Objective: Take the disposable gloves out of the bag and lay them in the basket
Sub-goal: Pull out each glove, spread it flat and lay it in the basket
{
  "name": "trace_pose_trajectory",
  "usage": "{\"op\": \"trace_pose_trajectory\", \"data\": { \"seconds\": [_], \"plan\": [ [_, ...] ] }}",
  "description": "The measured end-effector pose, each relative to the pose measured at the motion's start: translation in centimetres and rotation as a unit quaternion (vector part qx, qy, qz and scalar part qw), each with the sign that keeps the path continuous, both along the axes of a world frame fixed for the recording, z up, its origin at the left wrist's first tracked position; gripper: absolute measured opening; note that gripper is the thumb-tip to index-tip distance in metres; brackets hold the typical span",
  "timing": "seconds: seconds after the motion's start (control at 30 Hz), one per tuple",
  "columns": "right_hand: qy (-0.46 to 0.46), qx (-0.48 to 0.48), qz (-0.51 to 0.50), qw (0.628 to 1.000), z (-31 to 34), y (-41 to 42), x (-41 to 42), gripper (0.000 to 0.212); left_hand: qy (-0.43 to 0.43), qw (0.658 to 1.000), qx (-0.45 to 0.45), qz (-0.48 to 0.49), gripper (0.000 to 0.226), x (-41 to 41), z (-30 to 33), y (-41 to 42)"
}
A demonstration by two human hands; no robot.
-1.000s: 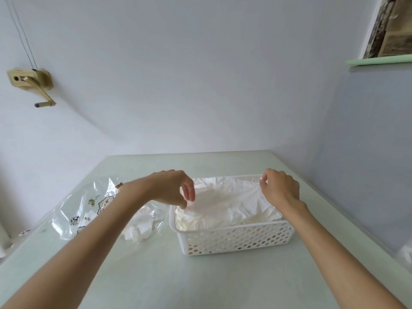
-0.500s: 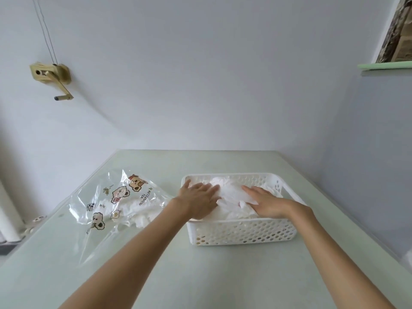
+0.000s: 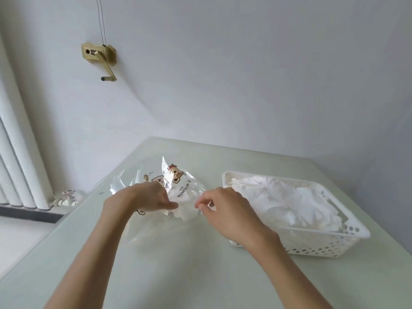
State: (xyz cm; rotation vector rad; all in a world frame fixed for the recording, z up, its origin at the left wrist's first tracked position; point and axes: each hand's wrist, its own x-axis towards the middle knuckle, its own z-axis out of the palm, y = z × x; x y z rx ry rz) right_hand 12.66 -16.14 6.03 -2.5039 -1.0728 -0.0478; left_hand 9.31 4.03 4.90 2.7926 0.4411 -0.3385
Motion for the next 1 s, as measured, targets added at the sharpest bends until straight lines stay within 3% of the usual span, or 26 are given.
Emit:
{"op": "trace_pose_trajectory", "data": {
  "seconds": [0.13,0.23,0.43,0.5,0.67,0.83,1.0],
  "plan": [
    [-0.047,-0.11,-0.028,0.992,-2.1,3.0,-0.1,0.024,-0.027,0.999,0.022,0.003,0.02,0.3,-0.5,1.1],
    [-0.076,-0.138,-0.078,0.984,-2.7,4.3,-0.2,0.036,-0.042,0.998,0.054,0.013,0.028,1.1,-1.3,1.0],
    [-0.093,-0.127,-0.103,0.982,-4.6,7.7,0.4,0.014,-0.108,0.987,-0.083,0.081,0.02,1.0,-0.8,1.8],
    [-0.095,-0.12,-0.088,0.984,-4.6,7.9,0.5,0.018,-0.116,0.985,-0.097,0.088,0.021,0.7,-0.9,1.9],
    [0.044,-0.037,-0.032,0.998,-1.6,5.3,1.5,0.008,-0.158,0.978,-0.066,0.12,0.025,1.2,-1.6,2.3],
    [0.077,0.14,-0.026,0.987,1.4,3.3,2.5,0.01,-0.179,0.972,-0.069,0.133,0.025,1.5,-1.7,2.0],
    [0.194,0.133,0.077,0.969,2.2,2.6,2.3,0.012,-0.193,0.97,-0.053,0.139,0.021,1.6,-1.5,1.8]
  ]
}}
